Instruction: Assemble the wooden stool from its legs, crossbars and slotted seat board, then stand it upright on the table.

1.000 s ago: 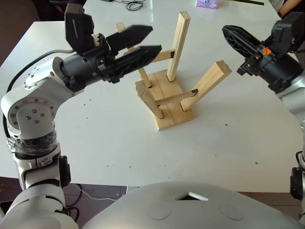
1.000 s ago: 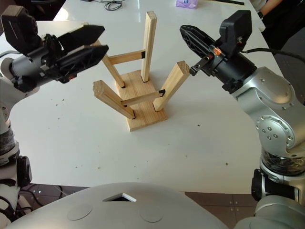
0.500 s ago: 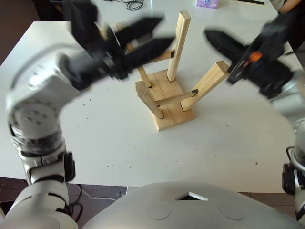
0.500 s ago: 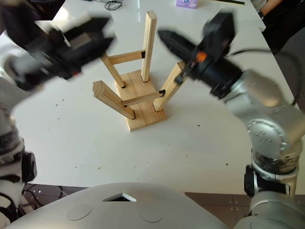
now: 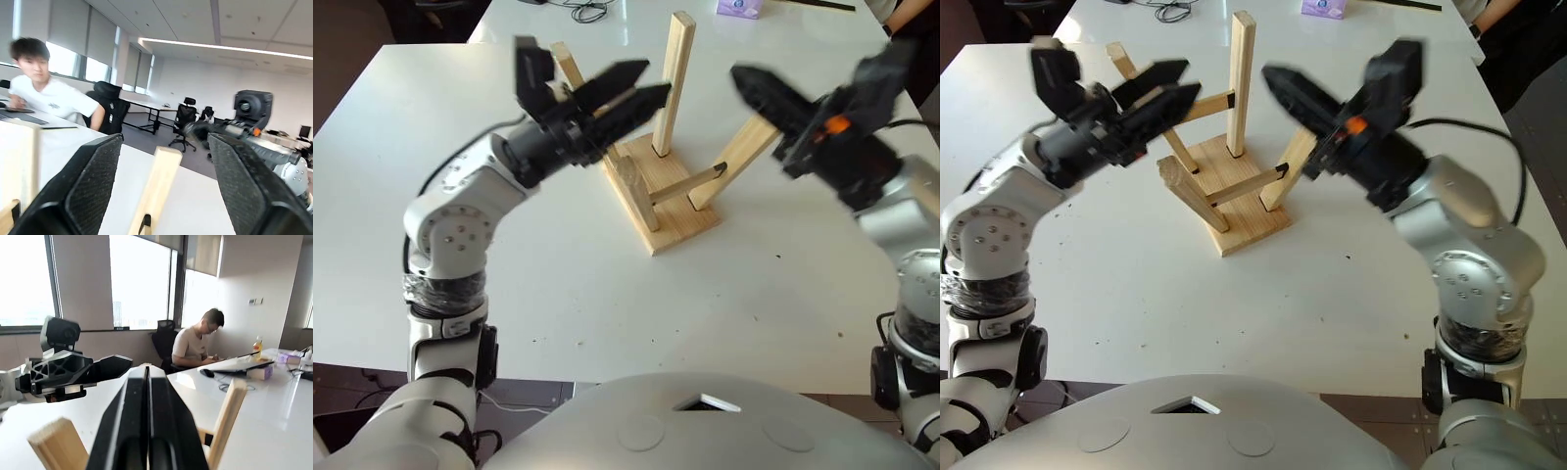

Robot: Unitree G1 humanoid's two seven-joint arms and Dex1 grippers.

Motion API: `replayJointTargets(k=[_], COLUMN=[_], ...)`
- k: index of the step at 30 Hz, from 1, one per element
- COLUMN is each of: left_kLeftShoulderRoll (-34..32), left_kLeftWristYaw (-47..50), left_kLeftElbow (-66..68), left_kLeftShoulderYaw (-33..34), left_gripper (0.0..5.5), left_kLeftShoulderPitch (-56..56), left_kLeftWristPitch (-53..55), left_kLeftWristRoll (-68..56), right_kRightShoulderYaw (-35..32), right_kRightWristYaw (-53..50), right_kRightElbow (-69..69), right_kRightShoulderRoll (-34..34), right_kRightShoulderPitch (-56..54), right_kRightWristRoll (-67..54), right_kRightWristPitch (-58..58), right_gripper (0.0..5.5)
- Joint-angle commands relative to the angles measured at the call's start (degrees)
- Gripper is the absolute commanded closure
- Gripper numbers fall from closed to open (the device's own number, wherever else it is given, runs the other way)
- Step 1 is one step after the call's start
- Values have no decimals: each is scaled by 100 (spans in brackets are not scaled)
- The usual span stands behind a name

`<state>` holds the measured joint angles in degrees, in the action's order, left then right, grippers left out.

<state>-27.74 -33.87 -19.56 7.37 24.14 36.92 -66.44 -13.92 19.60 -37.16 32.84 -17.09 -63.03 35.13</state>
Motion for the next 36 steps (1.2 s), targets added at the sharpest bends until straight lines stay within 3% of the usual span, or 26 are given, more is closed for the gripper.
replayJointTargets(k=[1, 3, 7, 12, 21, 28, 36], left_kLeftShoulderRoll=[-540, -918, -1473, -1645, -1688, -1664, -1424], left_kLeftWristYaw=[-310, -595, -1031, -1520, -1744, -1862, -1445], left_kLeftElbow=[268, 387, 393, 3, 814, 1438, 1387], left_kLeftShoulderYaw=[226, 152, -14, -168, -387, -343, -360], left_gripper=[229, 229, 229, 229, 229, 229, 229], left_kLeftShoulderPitch=[104, -143, -1019, -1822, -1436, -1195, -1063], left_kLeftWristPitch=[169, -18, -475, -559, -680, -874, -938], left_kLeftWristRoll=[317, 946, 2137, 2501, 3219, 3681, 4037], right_kRightShoulderYaw=[-994, -997, -342, 168, 1300, 1332, 1437], right_kRightWristYaw=[-151, -149, 95, 402, 1321, 1795, 1515], right_kRightElbow=[973, 1611, 2440, 2550, 2197, 1363, 159], right_kRightShoulderRoll=[355, 515, 580, 123, -194, 52, -53], right_kRightShoulderPitch=[-449, -480, 186, 540, 495, 741, 1239], right_kRightWristRoll=[16, 757, 2611, 3256, 3634, 3419, 3110], right_kRightWristPitch=[-291, -532, -1427, -1898, -1874, -1443, -784], right_gripper=[550, 550, 550, 550, 550, 550, 550])
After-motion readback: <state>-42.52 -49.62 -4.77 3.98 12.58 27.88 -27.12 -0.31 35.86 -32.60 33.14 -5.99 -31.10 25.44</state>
